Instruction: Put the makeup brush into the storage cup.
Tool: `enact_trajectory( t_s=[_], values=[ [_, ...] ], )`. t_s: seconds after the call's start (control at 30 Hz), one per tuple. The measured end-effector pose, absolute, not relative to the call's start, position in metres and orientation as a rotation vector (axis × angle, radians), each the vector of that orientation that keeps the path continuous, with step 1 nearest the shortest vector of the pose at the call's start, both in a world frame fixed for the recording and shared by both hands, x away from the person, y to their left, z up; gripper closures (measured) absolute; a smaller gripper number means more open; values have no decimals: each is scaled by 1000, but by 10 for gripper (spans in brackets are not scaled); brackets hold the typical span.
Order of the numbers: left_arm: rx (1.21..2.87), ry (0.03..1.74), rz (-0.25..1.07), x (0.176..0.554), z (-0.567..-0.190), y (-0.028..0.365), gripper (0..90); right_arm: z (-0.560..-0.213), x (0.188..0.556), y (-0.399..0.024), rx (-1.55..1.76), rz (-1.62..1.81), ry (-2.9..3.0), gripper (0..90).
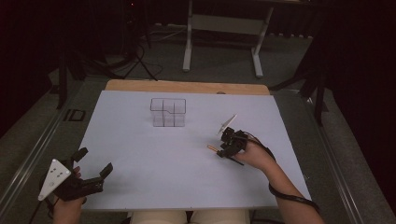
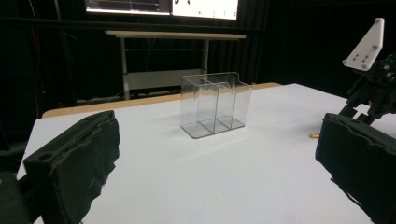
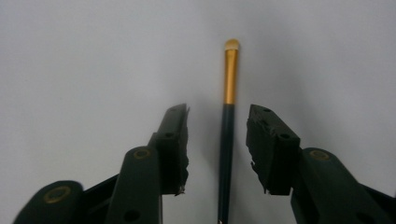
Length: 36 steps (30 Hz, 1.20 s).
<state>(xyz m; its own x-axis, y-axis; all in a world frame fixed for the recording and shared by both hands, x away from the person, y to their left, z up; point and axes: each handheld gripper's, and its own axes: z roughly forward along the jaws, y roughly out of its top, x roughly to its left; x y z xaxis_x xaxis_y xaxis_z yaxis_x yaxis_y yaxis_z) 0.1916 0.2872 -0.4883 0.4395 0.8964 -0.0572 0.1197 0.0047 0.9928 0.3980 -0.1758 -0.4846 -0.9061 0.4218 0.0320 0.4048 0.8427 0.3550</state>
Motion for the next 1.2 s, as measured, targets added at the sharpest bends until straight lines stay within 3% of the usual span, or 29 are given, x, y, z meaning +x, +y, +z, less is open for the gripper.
enact_trajectory(
  t_s=[0.93, 1.2],
  values=[
    [1463, 952, 777, 192, -489, 286, 7, -500, 416, -153, 658, 249, 3019, 720],
    [1464, 946, 779, 192, -488, 285, 7, -501, 409, -140, 595, 131, 2996, 833]
  ],
)
